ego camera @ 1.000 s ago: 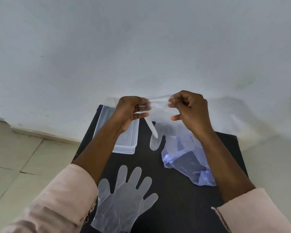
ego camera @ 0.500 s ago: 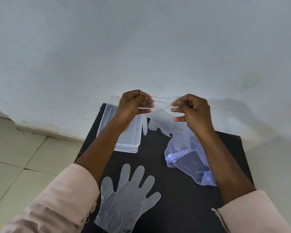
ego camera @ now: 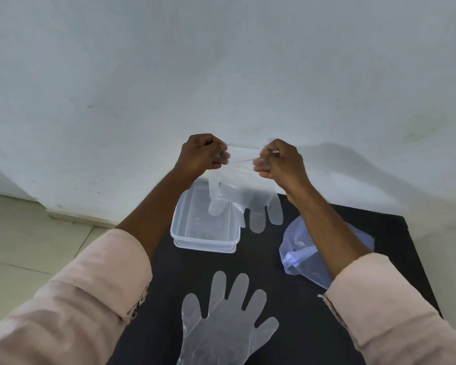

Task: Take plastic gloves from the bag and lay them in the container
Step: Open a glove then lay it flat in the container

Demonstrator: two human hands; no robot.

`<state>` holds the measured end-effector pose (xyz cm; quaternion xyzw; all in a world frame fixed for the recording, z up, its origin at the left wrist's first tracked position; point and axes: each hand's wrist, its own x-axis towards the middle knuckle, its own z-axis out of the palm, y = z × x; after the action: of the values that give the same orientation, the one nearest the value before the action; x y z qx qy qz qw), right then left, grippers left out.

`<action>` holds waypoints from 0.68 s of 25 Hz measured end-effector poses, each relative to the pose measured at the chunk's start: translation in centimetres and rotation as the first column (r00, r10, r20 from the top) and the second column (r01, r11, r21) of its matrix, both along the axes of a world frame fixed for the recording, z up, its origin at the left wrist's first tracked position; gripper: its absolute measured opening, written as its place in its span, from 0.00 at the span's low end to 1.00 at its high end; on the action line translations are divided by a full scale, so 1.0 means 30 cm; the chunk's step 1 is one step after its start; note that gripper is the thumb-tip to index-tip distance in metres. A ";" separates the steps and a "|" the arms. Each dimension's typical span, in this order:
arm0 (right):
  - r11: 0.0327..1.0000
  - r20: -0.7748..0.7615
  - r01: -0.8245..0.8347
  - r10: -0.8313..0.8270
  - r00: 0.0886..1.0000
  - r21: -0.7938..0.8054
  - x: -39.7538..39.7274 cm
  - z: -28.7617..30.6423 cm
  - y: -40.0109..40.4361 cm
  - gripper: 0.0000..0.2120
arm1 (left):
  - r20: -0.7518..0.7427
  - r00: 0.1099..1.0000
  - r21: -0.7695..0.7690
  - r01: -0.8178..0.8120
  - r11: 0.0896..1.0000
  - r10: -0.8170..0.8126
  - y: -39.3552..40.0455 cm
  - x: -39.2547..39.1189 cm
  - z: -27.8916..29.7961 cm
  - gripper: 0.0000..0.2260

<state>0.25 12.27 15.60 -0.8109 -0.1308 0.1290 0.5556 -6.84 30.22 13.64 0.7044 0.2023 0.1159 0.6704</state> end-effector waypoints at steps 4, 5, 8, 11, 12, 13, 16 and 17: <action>0.995 0.079 -0.030 0.038 0.996 -0.099 0.068 -0.018 0.136 0.08 | -0.037 0.999 0.020 -0.016 1.000 0.017 0.112 0.072 0.003 0.07; 0.992 0.099 -0.036 0.048 0.994 -0.119 0.085 -0.019 0.168 0.08 | -0.042 0.999 0.026 -0.015 1.000 0.016 0.141 0.092 0.002 0.07; 0.991 0.176 -0.017 0.041 0.984 -0.133 0.140 -0.013 0.254 0.08 | -0.013 1.000 0.064 -0.026 0.998 0.027 0.217 0.149 0.009 0.08; 0.992 0.344 0.008 0.036 0.938 -0.126 0.163 0.013 0.295 0.08 | 0.116 0.991 0.172 -0.087 0.981 0.067 0.253 0.173 0.038 0.07; 0.995 0.414 0.018 0.022 0.910 -0.094 0.159 0.018 0.299 0.09 | 0.178 0.981 0.200 -0.111 0.974 0.076 0.257 0.169 0.047 0.07; 0.998 0.475 0.027 -0.001 0.880 -0.048 0.145 0.019 0.298 0.09 | 0.234 0.969 0.216 -0.129 0.968 0.077 0.258 0.160 0.050 0.07; 0.998 0.570 0.039 -0.066 0.819 0.059 0.074 -0.062 0.283 0.08 | 0.321 0.944 0.195 -0.140 0.971 0.072 0.239 0.108 -0.025 0.06; 0.997 0.570 0.040 -0.066 0.819 0.058 0.047 -0.118 0.277 0.08 | 0.319 0.945 0.187 -0.134 0.973 0.069 0.231 0.088 -0.084 0.06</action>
<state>1.67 20.58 12.06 -0.8033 -0.2712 -0.1382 0.5119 -4.21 37.16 11.12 0.7317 0.1176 0.2799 0.6103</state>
